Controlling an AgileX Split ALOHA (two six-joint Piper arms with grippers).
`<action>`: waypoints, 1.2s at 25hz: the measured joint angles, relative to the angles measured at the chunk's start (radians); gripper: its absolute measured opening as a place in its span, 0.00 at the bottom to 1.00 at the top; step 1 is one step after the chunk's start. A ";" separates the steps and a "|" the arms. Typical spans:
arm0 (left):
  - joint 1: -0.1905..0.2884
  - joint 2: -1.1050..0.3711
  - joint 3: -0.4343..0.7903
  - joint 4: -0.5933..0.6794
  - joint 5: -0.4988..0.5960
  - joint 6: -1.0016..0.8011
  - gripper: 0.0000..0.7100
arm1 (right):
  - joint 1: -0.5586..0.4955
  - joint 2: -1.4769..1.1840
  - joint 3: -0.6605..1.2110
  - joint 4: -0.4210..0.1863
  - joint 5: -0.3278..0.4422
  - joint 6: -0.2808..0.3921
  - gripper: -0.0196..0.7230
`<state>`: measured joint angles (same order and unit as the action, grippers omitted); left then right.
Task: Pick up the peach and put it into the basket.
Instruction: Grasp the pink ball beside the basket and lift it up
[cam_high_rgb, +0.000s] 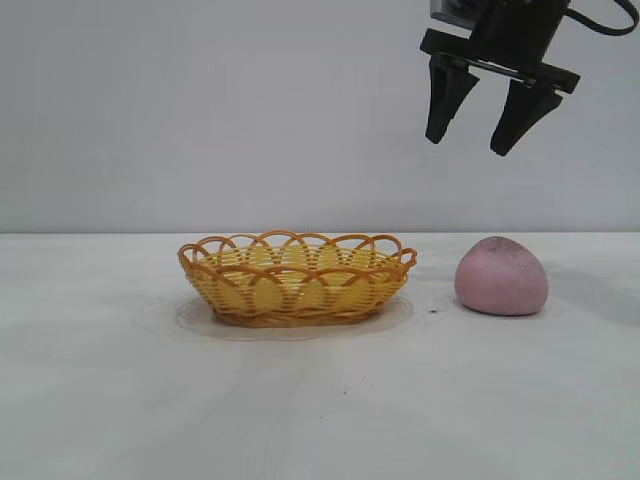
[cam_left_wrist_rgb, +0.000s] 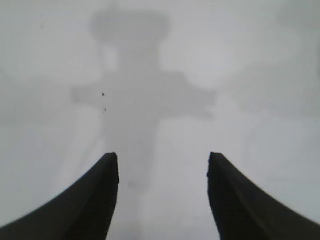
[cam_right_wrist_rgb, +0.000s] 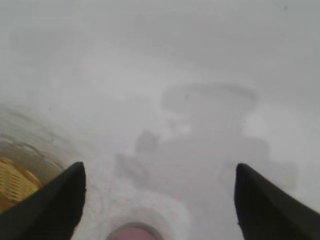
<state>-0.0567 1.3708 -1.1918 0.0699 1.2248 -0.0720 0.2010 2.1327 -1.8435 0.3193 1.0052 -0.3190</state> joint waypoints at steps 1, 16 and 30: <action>0.000 -0.047 0.031 0.000 0.002 -0.002 0.55 | 0.000 0.000 0.000 0.000 0.000 0.000 0.74; 0.001 -0.752 0.445 -0.004 -0.026 0.050 0.55 | 0.000 0.000 0.000 0.002 0.002 0.000 0.74; 0.001 -1.207 0.702 -0.110 -0.116 0.183 0.55 | 0.000 0.000 0.000 0.002 0.066 0.000 0.74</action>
<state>-0.0559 0.1635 -0.4903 -0.0402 1.1093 0.1106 0.2010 2.1327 -1.8435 0.3214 1.0715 -0.3190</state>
